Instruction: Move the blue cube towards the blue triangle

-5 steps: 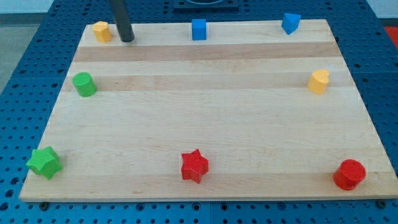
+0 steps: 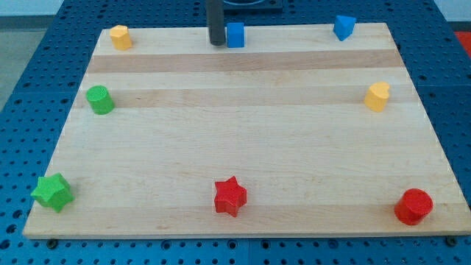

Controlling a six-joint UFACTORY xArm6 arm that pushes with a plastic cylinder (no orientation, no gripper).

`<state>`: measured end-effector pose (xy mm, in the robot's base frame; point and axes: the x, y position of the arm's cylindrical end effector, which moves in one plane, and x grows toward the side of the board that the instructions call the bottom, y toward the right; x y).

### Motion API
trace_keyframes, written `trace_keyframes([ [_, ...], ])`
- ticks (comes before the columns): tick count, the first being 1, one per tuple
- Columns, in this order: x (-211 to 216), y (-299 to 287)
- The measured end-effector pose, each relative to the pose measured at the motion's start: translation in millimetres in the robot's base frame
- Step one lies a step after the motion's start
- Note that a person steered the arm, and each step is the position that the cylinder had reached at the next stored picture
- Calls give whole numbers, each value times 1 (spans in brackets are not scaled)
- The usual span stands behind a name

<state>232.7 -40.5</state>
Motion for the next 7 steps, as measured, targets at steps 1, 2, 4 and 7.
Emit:
trace_keyframes([
  [1, 0, 5],
  [2, -6, 5],
  [4, -21, 6],
  [7, -2, 68],
])
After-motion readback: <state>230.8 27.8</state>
